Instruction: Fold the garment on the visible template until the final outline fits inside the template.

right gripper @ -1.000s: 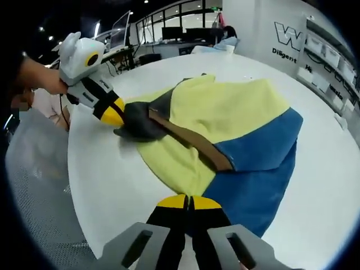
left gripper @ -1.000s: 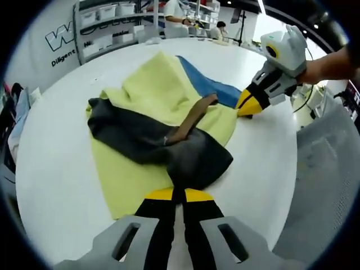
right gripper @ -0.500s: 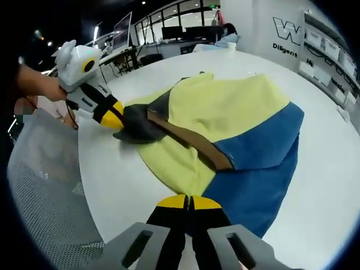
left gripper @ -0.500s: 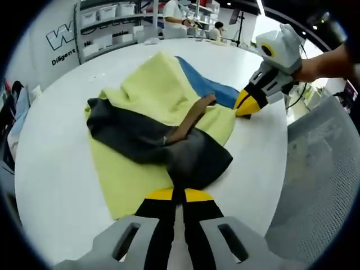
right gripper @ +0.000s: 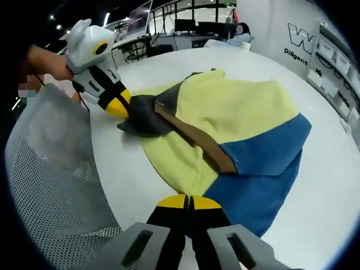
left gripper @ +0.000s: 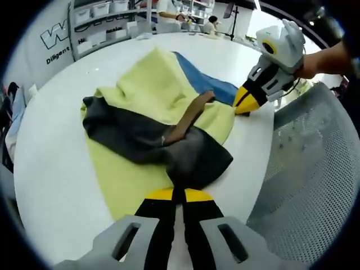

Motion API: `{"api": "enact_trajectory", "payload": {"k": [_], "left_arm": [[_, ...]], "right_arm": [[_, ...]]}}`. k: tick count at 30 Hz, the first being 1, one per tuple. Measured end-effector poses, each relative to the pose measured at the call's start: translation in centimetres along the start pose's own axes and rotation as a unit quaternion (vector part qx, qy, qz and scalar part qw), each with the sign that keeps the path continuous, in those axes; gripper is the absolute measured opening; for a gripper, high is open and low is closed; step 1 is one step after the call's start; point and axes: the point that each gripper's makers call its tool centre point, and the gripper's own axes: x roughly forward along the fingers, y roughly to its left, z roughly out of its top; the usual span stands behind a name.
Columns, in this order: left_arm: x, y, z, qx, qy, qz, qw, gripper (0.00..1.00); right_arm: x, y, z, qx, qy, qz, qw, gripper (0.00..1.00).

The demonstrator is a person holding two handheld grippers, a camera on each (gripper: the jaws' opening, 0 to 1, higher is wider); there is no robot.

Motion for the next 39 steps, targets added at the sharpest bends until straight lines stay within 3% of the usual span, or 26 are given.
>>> {"api": "enact_trajectory", "payload": {"k": [8,14,18,21,24,29,39], "left_arm": [[-0.6,-2.2,-1.4,0.031,0.062,-0.019,0.9974,0.02],[-0.5,-2.7,-1.5,0.039,0.101,-0.027,0.9937,0.02],[-0.4,-2.5,-1.5,0.032,0.119,-0.032,0.9919,0.02],[-0.4,-2.7,-1.6,0.048,0.123,-0.043,0.9903,0.03],[-0.4,-2.9,-1.5,0.073,0.123,-0.047,0.9886,0.03],[-0.3,-3.1,-1.3,0.072,0.12,-0.042,0.9893,0.03],[-0.4,-3.4,-1.4,0.023,0.126,-0.035,0.9912,0.03]], "right_arm": [[-0.5,1.7,-1.0,0.005,0.036,0.024,0.999,0.0],[-0.5,2.0,-1.2,-0.01,0.065,0.033,0.9973,0.0],[-0.5,2.0,-1.3,-0.029,0.068,0.034,0.9967,0.0],[-0.5,2.0,-1.2,-0.022,0.071,0.035,0.9966,0.0],[-0.5,2.1,-1.2,-0.048,0.081,0.039,0.9948,0.0],[-0.3,2.2,-1.1,-0.075,0.098,0.045,0.9914,0.0],[-0.3,2.2,-1.1,-0.046,0.097,0.055,0.9927,0.0]]}}
